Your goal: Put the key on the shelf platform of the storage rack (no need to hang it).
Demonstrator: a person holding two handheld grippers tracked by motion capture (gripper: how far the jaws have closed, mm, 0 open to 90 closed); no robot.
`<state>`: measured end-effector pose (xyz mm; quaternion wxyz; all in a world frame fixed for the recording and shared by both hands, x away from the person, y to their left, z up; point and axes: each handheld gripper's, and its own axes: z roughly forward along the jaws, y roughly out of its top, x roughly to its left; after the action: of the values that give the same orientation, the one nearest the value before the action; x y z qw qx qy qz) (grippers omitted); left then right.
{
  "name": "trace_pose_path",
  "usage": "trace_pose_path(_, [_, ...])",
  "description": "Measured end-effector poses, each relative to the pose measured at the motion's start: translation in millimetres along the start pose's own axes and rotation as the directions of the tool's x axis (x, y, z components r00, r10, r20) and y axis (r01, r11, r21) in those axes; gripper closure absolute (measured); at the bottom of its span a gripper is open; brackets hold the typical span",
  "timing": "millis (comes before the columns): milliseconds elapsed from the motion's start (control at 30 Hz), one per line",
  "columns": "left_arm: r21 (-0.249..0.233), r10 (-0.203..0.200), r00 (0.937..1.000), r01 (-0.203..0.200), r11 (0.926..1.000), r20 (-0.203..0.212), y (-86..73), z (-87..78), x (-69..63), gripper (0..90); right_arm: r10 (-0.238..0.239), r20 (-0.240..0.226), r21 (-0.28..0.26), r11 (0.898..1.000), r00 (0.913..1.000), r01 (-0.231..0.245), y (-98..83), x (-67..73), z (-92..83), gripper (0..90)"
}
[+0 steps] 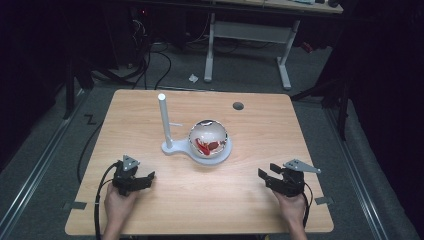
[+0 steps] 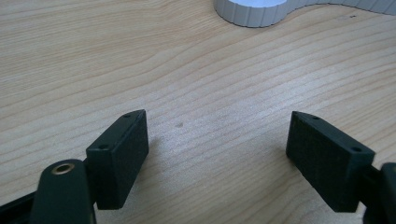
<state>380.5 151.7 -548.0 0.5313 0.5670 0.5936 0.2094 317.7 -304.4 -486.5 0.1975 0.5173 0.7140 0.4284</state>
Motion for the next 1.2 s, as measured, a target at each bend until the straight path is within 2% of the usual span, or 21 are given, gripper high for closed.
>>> trace_pose_path(267, [0.000, 0.000, 1.0000, 0.000, 1.0000, 0.000, 0.0, 0.0, 0.0, 21.3, 0.008, 0.012, 0.028, 1.000, 0.9999, -0.008, -4.2, -0.6, 7.1, 41.6])
trace_pose_path(500, [0.000, 0.000, 1.0000, 0.000, 1.0000, 0.000, 0.0, 0.0, 0.0, 21.3, -0.005, 0.027, 0.049, 0.999, 0.9996, 0.004, -10.2, -0.5, 12.9, 41.5])
trace_pose_path(667, [0.000, 0.000, 1.0000, 0.000, 1.0000, 0.000, 0.0, 0.0, 0.0, 21.3, 0.008, 0.034, 0.062, 0.998, 0.9994, -0.010, -15.1, -2.3, 17.9, 41.5])
trace_pose_path(767, [0.000, 0.000, 1.0000, 0.000, 1.0000, -0.001, 0.0, 0.1, -0.1, 21.3, 0.000, 0.038, 0.063, 0.998, 0.9993, -0.003, -16.0, -2.5, 19.5, 41.4])
trace_pose_path(900, [-0.001, -0.001, 1.0000, 0.001, 1.0000, -0.001, 0.0, 0.1, -0.1, 21.3, -0.043, 0.069, 0.088, 0.995, 0.9967, 0.037, -18.6, -0.6, 26.8, 41.2])
trace_pose_path(1200, [-0.001, 0.000, 1.0000, 0.000, 1.0000, -0.001, 0.0, 0.1, -0.1, 21.3, -0.071, 0.104, 0.118, 0.991, 0.9920, 0.058, -20.7, 0.9, 34.8, 41.6])
